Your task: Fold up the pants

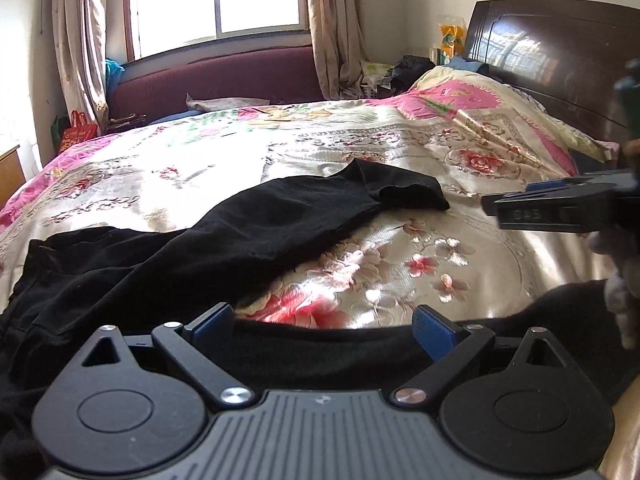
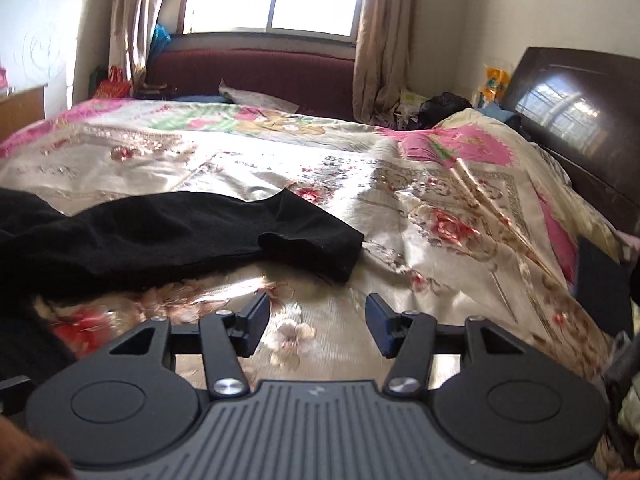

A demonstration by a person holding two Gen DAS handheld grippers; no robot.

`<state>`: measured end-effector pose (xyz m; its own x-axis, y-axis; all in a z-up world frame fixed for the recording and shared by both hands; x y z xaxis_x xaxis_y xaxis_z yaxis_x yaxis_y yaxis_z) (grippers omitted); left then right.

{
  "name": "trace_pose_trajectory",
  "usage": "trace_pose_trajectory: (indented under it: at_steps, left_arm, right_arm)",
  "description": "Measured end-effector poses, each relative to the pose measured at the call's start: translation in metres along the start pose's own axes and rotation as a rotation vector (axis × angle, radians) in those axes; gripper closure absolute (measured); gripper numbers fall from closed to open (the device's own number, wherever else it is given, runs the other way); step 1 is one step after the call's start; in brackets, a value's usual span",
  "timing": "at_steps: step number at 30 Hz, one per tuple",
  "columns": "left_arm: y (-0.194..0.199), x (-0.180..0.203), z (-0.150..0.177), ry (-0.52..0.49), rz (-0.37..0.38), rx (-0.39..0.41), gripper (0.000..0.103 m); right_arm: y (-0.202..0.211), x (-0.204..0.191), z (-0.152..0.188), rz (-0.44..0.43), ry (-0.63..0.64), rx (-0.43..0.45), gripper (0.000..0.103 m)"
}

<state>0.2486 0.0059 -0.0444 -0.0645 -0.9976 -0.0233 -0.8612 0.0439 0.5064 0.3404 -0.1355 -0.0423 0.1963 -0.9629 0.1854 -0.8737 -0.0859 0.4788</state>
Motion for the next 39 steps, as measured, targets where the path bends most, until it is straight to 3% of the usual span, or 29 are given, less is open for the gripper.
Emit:
trace_pose_trajectory:
  at_steps: [7, 11, 13, 14, 15, 22, 25, 28, 31, 33, 37, 39]
  left_arm:
    - [-0.049, -0.016, -0.004, 0.001, 0.001, -0.037, 0.000]
    - [-0.063, -0.025, -0.004, 0.003, -0.009, -0.066, 0.000]
    - [-0.072, -0.029, -0.004, 0.006, -0.017, -0.081, 0.000]
    - [-0.076, -0.031, -0.005, 0.005, -0.024, -0.088, 0.000]
    - [-0.080, -0.033, -0.006, 0.004, -0.031, -0.093, 0.000]
    - [-0.102, -0.029, -0.023, -0.008, -0.037, -0.106, 0.000]
    - [-0.103, -0.016, -0.038, -0.012, -0.006, -0.093, 0.000]
    - [-0.101, 0.005, -0.050, -0.016, 0.053, -0.071, 0.000]
    - [-0.098, 0.032, -0.056, -0.040, 0.110, -0.053, 0.000]
    - [-0.097, 0.050, -0.056, -0.065, 0.146, -0.051, 0.000]
    - [-0.101, 0.075, -0.042, -0.120, 0.202, -0.088, 0.000]
    - [-0.101, 0.082, -0.032, -0.149, 0.207, -0.109, 0.000]
  right_arm:
    - [-0.113, -0.034, -0.014, -0.021, 0.144, -0.046, 0.049]
    - [-0.148, -0.048, -0.019, -0.007, 0.226, -0.051, 0.050]
    - [-0.163, -0.048, -0.016, 0.022, 0.257, -0.076, 0.055]
    - [-0.169, -0.044, -0.016, 0.024, 0.235, -0.098, 0.081]
    - [-0.175, -0.039, -0.016, 0.006, 0.194, -0.126, 0.097]
    - [-0.148, 0.043, -0.050, -0.028, -0.061, -0.122, 0.098]
    - [-0.117, 0.105, -0.069, 0.030, -0.113, -0.094, 0.098]
    - [-0.090, 0.167, -0.070, 0.109, -0.174, -0.123, 0.098]
    - [-0.076, 0.219, -0.060, 0.187, -0.229, -0.176, 0.098]
    - [-0.082, 0.241, -0.042, 0.206, -0.241, -0.269, 0.098]
    - [-0.100, 0.248, 0.015, 0.337, -0.125, -0.427, 0.090]
    - [-0.098, 0.245, 0.032, 0.349, -0.129, -0.429, 0.088]
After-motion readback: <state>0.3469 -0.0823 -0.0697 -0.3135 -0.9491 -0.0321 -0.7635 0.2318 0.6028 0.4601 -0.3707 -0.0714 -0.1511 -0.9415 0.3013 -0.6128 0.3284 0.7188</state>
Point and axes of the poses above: each gripper's, at about its wrist camera, not at the fingertips, and y roughly against the way its jaws point, x to its right, z to its underside, the point moved 7 cm from there along -y, roughly the way its jaws point, and after that the axes turned 5 degrees about x, right-handed, at the moved point
